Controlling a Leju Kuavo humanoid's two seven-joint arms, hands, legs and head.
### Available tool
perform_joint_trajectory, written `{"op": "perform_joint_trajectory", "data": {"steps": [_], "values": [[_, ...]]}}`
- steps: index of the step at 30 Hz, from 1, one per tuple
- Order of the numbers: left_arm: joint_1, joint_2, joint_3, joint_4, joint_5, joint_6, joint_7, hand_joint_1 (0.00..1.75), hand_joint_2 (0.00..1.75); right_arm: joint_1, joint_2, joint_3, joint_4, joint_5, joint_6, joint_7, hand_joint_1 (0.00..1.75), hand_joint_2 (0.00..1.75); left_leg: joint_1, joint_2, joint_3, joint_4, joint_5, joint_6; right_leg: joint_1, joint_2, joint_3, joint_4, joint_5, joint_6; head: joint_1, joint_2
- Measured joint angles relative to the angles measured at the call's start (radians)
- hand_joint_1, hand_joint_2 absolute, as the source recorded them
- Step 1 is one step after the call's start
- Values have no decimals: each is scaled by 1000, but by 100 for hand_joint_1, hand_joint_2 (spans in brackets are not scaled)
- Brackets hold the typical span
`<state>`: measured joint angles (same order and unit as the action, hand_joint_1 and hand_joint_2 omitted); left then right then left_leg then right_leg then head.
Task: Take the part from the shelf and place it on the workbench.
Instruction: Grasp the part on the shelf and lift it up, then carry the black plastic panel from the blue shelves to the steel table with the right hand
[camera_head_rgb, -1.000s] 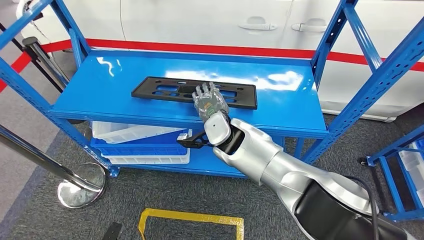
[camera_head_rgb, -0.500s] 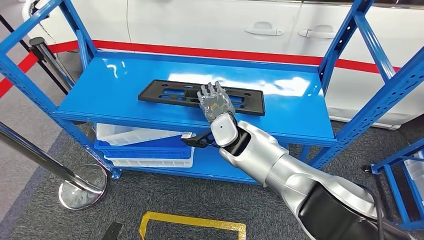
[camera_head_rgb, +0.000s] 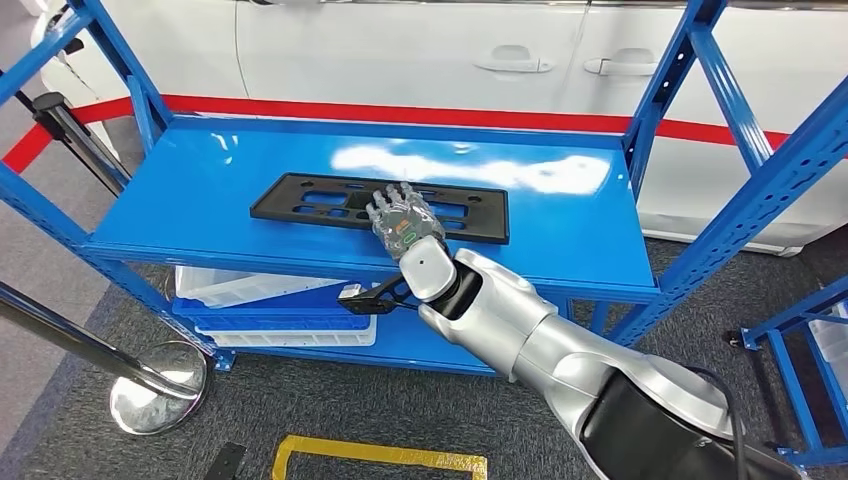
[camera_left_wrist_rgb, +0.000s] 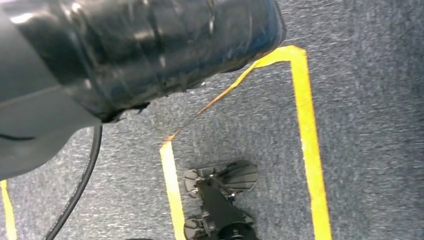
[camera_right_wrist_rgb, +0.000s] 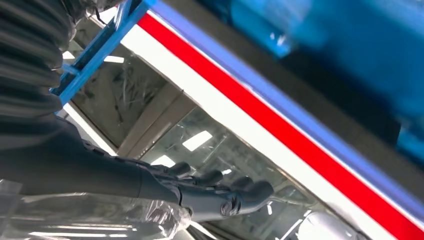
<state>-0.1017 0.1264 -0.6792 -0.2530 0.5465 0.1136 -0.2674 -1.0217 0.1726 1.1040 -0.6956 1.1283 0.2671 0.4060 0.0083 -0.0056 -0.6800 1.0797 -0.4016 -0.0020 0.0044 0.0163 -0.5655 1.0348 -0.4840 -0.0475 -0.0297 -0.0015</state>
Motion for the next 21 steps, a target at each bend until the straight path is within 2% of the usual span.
{"op": "perform_joint_trajectory", "data": {"steps": [1, 3, 5, 6, 8, 10, 11, 12, 13, 15, 16, 17, 19, 21], "values": [[-1, 0, 0, 0, 1, -1, 0, 0, 0, 0, 3, 0, 1, 1, 0, -1, 0, 175, -5, 0, 16, -38, 6, 7, 0, 0, 2, -2, -4, 4, 0, 0], [-3, 1, -1, 0, 1, -2, 0, 0, 0, 4, 9, 0, 4, 5, 1, -6, 0, 175, -11, 1, 32, -69, -8, 18, 1, 0, 5, -2, -5, 13, -2, 0], [-1, 0, -1, 0, 2, -3, 1, 0, 0, 10, 13, 0, 6, 15, 2, -13, 0, 175, -5, 1, 52, -85, -16, 25, 2, -3, 7, 11, -11, 24, -2, 0], [0, 0, -1, 0, 2, -4, 1, 0, 0, 10, 14, 0, 7, 19, 3, -16, 0, 175, -2, 1, 64, -90, -20, 29, 2, -4, -2, 34, -21, 30, -1, 0], [-2, 0, -1, 0, 3, -4, 2, 0, 0, 10, 16, 0, 9, 23, 6, -20, 0, 175, 2, 1, 81, -95, -27, 36, -1, -5, -44, 115, -50, 40, 1, 0], [-4, -1, -1, 0, 4, -4, 2, 0, 0, 15, 16, 0, 12, 25, 11, -23, 0, 175, 2, 0, 90, -94, -36, 38, -6, -6, -110, 210, -80, 46, 1, 0], [-3, -1, -1, 0, 4, -4, 2, 0, 0, 20, 16, 0, 15, 26, 14, -25, 0, 175, 2, 0, 96, -93, -42, 38, -8, -6, -141, 243, -83, 48, 1, 0], [-1, -1, -2, 0, 5, -4, 1, 0, 0, 26, 16, 0, 18, 27, 15, -27, 0, 175, 3, -1, 105, -92, -49, 36, -11, -6, -161, 252, -72, 51, 1, 0], [0, -2, -2, 0, 6, -4, 0, 0, 0, 32, 16, 0, 21, 29, 15, -29, 0, 175, 5, -1, 115, -90, -57, 34, -13, -6, -167, 232, -43, 52, 1, 0], [2, -4, -2, 1, 11, 1, -6, 0, 0, 39, 16, 1, 26, 38, 13, -32, 0, 175, 9, -2, 134, -83, -77, 26, -16, -6, -142, 124, 47, 53, 1, 0], [0, -5, -2, 1, 15, 5, -11, 0, 0, 40, 16, 1, 29, 44, 12, -32, 0, 175, 10, -3, 138, -78, -87, 20, -13, -7, -131, 69, 71, 51, 2, 0], [-1, -5, -2, 1, 18, 9, -16, 0, 0, 44, 17, 2, 31, 49, 12, -33, 0, 175, 11, -3, 139, -75, -94, 13, -11, -7, -122, 36, 87, 44, 3, 0], [-2, -6, -2, 1, 24, 15, -24, 0, 0, 58, 19, 2, 36, 58, 17, -33, 0, 175, 11, -2, 142, -70, -103, -3, -5, -7, -118, 15, 82, 27, 4, 0], [-1, -7, -2, 1, 27, 17, -31, 0, 0, 70, 21, 3, 40, 64, 22, -30, 0, 175, 12, -1, 144, -60, -113, -15, -7, -6, -106, 11, 84, 11, 3, 0]]}}
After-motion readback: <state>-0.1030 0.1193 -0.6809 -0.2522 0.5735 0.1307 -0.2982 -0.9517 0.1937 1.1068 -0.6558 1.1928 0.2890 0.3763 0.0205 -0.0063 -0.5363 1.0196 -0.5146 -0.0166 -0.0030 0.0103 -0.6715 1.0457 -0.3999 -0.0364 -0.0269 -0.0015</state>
